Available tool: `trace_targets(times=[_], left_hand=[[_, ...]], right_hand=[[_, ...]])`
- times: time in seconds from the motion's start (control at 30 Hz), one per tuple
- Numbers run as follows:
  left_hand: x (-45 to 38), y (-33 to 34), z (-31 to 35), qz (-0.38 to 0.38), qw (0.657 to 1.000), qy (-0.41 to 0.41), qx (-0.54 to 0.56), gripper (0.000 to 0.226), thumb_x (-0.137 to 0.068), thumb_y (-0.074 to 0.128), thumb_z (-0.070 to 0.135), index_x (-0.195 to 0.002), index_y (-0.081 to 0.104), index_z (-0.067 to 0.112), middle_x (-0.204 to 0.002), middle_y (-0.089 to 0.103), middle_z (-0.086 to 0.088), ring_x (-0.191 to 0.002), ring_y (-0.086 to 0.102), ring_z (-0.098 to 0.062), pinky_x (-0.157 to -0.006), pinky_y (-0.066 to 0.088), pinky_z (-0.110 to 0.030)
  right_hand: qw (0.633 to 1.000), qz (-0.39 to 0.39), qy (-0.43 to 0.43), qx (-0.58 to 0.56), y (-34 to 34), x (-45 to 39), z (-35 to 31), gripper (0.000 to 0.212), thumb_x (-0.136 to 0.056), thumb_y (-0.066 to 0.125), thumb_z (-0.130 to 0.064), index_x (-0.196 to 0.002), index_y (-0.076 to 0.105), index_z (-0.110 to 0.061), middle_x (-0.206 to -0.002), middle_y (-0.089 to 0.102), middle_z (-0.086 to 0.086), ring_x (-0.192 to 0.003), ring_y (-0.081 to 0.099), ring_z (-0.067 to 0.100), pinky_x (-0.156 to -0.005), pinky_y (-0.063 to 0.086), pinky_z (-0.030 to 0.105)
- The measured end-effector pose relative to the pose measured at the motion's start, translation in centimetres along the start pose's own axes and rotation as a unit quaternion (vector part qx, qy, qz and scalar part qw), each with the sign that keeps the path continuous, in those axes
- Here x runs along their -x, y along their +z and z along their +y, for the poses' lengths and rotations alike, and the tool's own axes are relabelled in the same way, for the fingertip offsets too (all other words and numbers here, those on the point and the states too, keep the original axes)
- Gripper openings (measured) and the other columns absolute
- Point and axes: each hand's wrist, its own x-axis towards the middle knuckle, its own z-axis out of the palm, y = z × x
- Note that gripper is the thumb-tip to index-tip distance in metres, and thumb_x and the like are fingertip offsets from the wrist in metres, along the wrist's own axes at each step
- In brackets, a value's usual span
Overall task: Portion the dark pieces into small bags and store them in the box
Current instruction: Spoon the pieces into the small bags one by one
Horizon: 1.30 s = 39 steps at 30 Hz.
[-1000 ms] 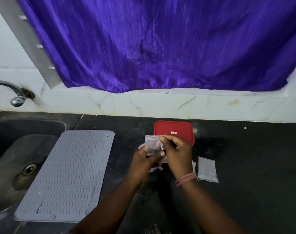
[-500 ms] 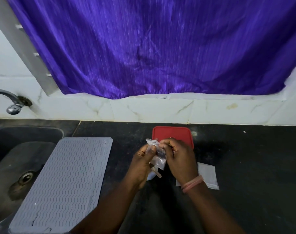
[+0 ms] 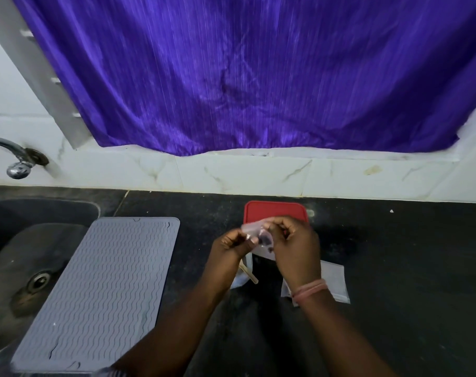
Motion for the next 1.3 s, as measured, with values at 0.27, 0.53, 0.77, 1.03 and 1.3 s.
trace_targets(times=[0.27, 0.53, 0.77, 1.03, 1.3], left_hand=[[-0.4, -0.5, -0.1, 0.077, 0.997, 0.003, -0.024, 0.016, -0.093, 0.071, 0.015, -0.091, 0.079, 0.002, -0.086, 0.076, -0.022, -0.080, 0.073, -0.033, -0.077, 0.057, -0.044], [-0.4, 0.0, 0.6, 0.059, 0.998, 0.019, -0.016, 0.017, -0.095, 0.068, 0.011, -0.093, 0.077, -0.002, -0.086, 0.076, -0.023, -0.080, 0.074, -0.032, -0.074, 0.059, -0.038], [-0.6, 0.4, 0.3, 0.064, 0.997, 0.031, -0.022, 0.016, -0.096, 0.068, 0.019, -0.095, 0.076, 0.005, -0.085, 0.077, -0.016, -0.078, 0.073, -0.024, -0.071, 0.058, -0.036], [-0.4, 0.4, -1.0, -0.023, 0.999, -0.034, 0.017, 0.018, -0.090, 0.072, 0.003, -0.106, 0.073, -0.006, -0.097, 0.077, -0.022, -0.087, 0.074, -0.024, -0.072, 0.057, -0.026], [-0.5, -0.2, -0.3, -0.079, 0.993, -0.091, -0.012, 0.010, -0.091, 0.071, 0.006, -0.088, 0.078, 0.000, -0.071, 0.075, -0.003, -0.066, 0.069, -0.009, -0.062, 0.051, -0.019]], right_hand=[[0.984, -0.118, 0.081, -0.102, -0.8, -0.1, 0.2, 0.014, -0.087, 0.075, -0.012, -0.095, 0.071, -0.023, -0.086, 0.075, -0.007, -0.082, 0.071, 0.004, -0.073, 0.058, 0.023], [0.978, -0.148, 0.104, -0.105, -0.6, 0.3, 0.7, 0.014, -0.086, 0.075, -0.011, -0.093, 0.073, -0.022, -0.085, 0.077, -0.007, -0.082, 0.073, 0.008, -0.078, 0.058, 0.027], [0.993, -0.100, 0.050, -0.038, -0.1, 0.6, 0.7, 0.011, -0.092, 0.066, -0.011, -0.088, 0.068, -0.022, -0.081, 0.073, -0.007, -0.078, 0.069, 0.008, -0.072, 0.057, 0.031], [0.985, -0.080, 0.092, -0.119, 0.0, 0.5, 1.4, 0.012, -0.091, 0.065, -0.005, -0.085, 0.068, -0.015, -0.081, 0.073, 0.001, -0.077, 0.070, 0.013, -0.070, 0.056, 0.028], [0.984, -0.029, 0.118, -0.127, -0.6, 0.3, 2.0, 0.015, -0.088, 0.074, -0.012, -0.074, 0.067, -0.013, -0.068, 0.066, 0.000, -0.066, 0.061, 0.012, -0.067, 0.053, 0.031]])
